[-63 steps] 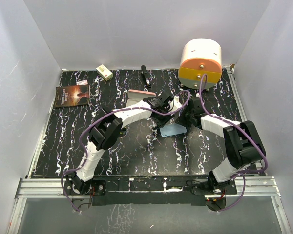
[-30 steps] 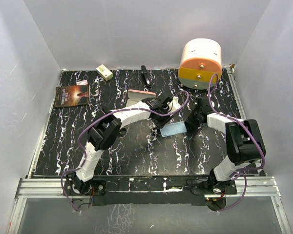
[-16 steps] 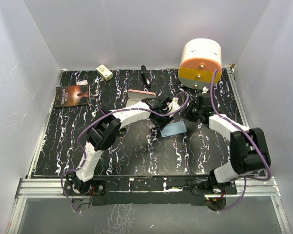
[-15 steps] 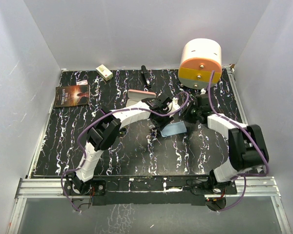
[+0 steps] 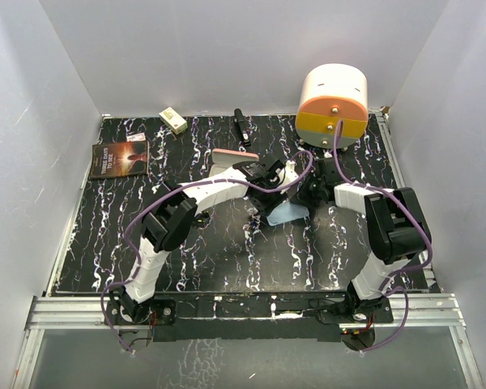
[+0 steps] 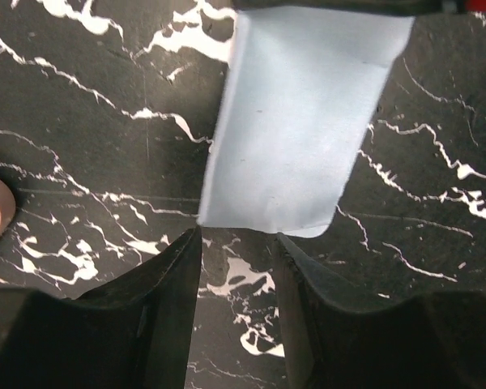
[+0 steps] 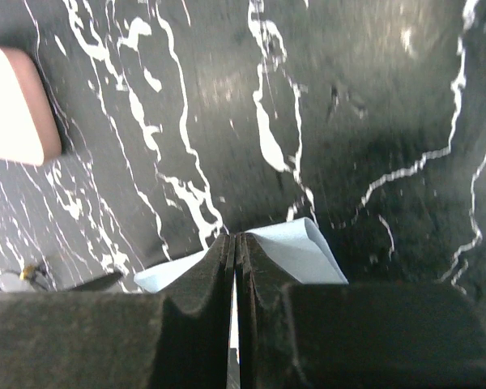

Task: Organize the sunglasses
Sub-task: Adjust the glasses cleaning cloth at the center of the board.

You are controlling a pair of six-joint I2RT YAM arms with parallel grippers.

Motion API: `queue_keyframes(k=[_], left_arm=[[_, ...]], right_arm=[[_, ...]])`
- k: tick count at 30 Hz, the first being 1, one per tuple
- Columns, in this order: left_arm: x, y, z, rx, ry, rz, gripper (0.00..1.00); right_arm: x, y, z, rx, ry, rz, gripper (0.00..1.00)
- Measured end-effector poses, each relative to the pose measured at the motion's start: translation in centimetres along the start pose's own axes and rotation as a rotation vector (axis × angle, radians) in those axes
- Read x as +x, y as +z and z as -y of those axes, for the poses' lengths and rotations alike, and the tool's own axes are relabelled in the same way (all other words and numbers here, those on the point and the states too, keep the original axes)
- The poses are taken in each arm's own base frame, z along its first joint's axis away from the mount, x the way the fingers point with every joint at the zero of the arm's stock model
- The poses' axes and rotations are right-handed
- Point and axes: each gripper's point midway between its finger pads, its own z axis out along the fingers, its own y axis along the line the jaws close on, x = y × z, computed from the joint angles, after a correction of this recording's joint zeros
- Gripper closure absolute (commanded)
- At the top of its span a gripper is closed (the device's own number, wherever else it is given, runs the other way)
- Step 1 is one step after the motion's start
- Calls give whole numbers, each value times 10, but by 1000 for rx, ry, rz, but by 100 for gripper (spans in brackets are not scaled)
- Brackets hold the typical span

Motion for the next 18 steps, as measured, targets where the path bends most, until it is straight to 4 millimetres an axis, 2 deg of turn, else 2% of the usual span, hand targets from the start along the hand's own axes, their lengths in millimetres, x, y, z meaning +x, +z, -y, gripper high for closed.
queue_keyframes(k=[6, 9, 18], left_arm=[[-15, 7, -4, 5, 3, 21, 61], [-17, 6, -2, 32, 0, 36, 61], [-10, 2, 7, 79, -2, 35, 61]], right_arm=[[-25, 14, -6, 38, 20, 48, 92], [-26, 14, -4, 51, 32, 54, 92], [-26, 15, -5, 54, 43, 57, 92]])
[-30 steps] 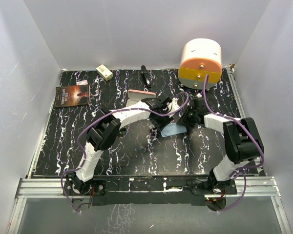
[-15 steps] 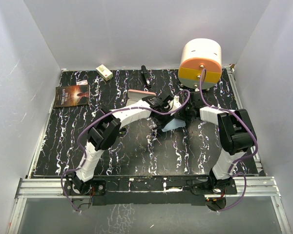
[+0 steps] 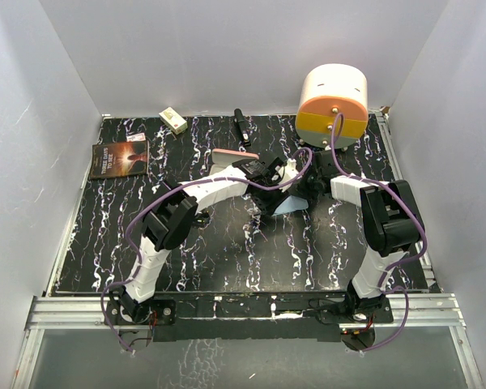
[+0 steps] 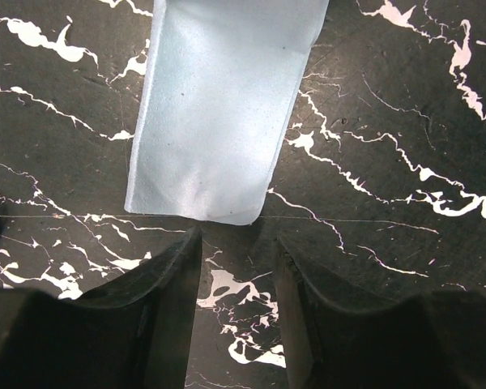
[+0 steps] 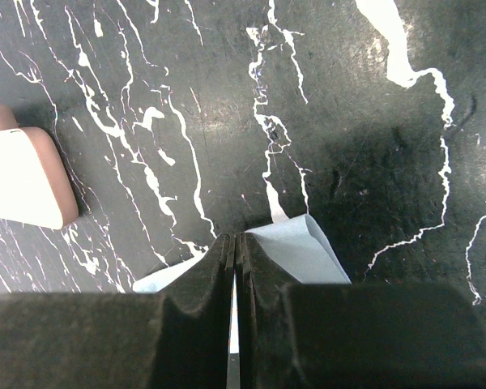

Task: Organize the sunglasses
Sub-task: Adjust the glasses cleaning cloth at the center of the board.

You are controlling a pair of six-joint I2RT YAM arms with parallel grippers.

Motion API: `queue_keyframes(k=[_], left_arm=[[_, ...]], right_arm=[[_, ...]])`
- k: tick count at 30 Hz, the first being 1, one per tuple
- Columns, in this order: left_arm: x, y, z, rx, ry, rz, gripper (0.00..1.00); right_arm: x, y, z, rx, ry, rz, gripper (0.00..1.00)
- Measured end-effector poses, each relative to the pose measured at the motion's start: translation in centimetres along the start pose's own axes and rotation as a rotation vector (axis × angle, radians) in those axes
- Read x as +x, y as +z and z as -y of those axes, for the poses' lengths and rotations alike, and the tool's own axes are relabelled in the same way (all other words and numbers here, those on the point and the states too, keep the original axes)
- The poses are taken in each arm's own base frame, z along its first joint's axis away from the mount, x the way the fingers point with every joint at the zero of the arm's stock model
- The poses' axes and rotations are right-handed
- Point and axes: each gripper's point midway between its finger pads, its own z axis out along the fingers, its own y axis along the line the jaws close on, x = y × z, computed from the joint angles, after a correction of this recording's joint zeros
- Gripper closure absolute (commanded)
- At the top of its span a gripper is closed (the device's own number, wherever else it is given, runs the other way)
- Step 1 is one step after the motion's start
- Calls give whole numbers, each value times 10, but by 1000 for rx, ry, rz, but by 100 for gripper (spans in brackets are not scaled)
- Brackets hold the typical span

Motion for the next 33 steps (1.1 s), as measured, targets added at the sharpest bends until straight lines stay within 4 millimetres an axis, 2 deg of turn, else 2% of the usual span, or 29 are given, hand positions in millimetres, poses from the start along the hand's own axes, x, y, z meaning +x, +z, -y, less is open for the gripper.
queue_keyframes(k=[18, 23, 33], left_arm=[[-1, 5, -1, -4, -9, 5, 61], [-5, 8, -4, -13, -10, 13, 51], [-8, 17, -6, -19, -15, 14, 50]], right_arm=[[0, 0, 0, 0, 0, 0, 92], [0, 0, 0, 0, 0, 0, 92], [0, 0, 0, -1, 0, -1, 92]])
